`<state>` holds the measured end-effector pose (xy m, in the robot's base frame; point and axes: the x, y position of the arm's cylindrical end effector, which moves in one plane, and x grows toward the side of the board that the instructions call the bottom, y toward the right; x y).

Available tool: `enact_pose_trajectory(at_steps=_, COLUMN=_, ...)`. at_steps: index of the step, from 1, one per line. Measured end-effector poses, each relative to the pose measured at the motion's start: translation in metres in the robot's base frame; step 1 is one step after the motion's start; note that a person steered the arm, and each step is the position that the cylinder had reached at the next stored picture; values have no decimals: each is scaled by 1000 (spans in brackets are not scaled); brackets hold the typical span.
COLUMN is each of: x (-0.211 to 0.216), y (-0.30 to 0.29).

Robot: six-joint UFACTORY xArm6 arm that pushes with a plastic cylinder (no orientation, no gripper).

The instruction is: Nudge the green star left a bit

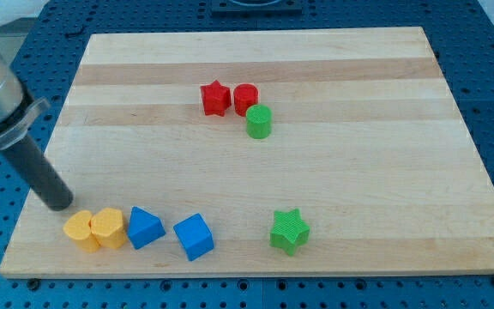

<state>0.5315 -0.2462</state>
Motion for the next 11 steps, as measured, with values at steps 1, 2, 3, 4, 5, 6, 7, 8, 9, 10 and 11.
enact_pose_trajectory(at_steps=1, x=-2, y=60)
enact_pose_trajectory(at_steps=2, x=-3, y=143)
enact_pose_trajectory(at_steps=3, x=-3, y=240)
enact_pose_trajectory(at_steps=4, x=-3, y=341)
enact_pose_trajectory(at_steps=5, x=5, y=424)
enact_pose_trajectory(at_steps=6, x=41, y=439)
enact_pose_trajectory(at_steps=7, x=83, y=423)
enact_pose_trajectory(at_steps=8, x=86, y=391)
enact_pose_trajectory(at_steps=9, x=87, y=306)
enact_pose_trajectory(at_steps=10, x=88, y=218)
enact_pose_trajectory(at_steps=11, x=88, y=218)
